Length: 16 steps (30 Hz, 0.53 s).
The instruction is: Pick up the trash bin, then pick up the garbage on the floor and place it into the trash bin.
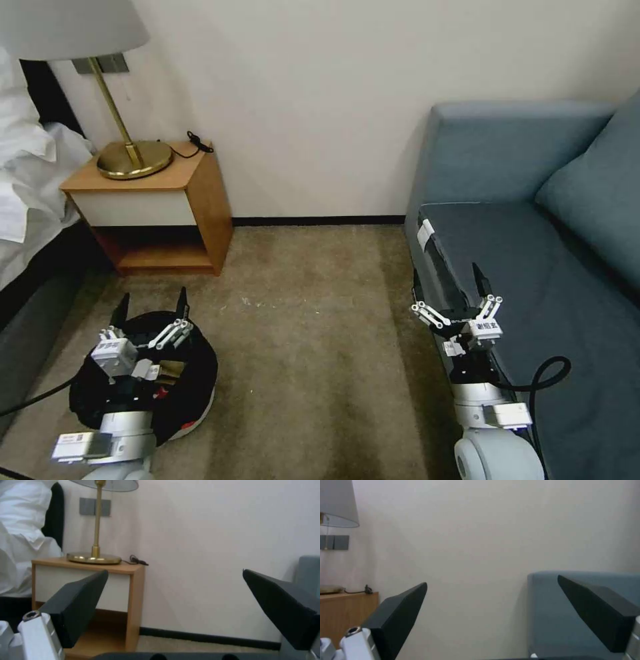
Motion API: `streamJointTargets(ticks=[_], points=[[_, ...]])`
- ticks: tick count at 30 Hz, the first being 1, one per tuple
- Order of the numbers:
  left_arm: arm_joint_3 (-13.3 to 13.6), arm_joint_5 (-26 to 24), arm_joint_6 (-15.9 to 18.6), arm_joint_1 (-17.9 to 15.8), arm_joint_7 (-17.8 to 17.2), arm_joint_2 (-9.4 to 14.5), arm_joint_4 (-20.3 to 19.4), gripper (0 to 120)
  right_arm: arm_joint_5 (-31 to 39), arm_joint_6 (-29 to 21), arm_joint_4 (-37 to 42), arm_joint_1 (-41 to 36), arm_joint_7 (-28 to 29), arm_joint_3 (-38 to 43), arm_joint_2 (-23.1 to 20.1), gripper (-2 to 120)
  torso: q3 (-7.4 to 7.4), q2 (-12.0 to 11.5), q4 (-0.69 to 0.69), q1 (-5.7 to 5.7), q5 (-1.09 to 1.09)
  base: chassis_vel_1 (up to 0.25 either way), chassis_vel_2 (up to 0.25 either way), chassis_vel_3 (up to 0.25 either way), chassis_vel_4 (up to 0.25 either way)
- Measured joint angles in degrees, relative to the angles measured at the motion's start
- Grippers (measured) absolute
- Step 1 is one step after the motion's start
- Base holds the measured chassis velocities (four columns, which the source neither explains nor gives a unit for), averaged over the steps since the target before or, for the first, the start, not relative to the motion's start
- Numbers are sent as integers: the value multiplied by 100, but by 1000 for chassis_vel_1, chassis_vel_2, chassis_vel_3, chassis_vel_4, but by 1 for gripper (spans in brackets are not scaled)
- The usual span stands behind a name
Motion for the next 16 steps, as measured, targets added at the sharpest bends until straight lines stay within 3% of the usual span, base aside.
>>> streamJointTargets(ticks=[6, 16], points=[[-39, 6, 69, 60, -75, -55, -47, 100, -243, -54, -25, 134, 20, -34, 77, 100, 0, 0, 0, 0, -1, 0, 0, 0, 0], [-105, 73, 20, 54, 101, -122, 35, 100, -299, -88, -61, 95, 100, -13, 85, 100, 0, 0, 0, 0, -1, 0, 0, 0, 0]])
